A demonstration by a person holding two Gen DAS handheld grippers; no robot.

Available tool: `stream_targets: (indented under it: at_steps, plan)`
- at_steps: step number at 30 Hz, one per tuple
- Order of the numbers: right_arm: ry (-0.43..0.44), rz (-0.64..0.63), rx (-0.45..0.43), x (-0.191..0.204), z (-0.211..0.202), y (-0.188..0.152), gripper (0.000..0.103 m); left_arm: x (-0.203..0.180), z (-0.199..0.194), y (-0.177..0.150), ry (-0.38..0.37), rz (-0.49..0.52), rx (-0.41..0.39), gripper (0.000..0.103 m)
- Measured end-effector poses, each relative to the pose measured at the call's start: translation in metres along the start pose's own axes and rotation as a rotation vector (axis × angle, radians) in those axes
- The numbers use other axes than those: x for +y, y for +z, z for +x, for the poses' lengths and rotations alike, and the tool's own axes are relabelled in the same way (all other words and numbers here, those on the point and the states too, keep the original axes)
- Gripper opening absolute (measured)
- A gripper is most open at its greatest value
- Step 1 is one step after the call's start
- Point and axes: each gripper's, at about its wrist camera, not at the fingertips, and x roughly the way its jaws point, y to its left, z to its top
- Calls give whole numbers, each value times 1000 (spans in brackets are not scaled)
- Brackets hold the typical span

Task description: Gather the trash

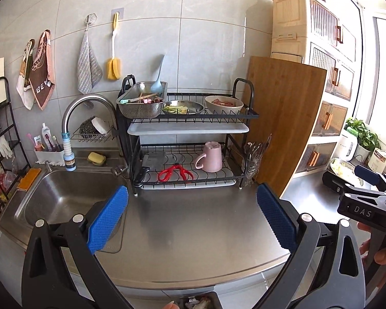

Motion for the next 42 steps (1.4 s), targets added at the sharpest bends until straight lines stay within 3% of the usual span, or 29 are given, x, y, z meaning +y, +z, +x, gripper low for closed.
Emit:
stream_targets:
  at_steps: [20,42]
  plan:
    - [-16,17,-46,6,-11,31,100,5,4,18,-15,3,2,95]
    - [-15,39,-51,-7,-8,37,100,-1,7,21,-6,-2,-5,95]
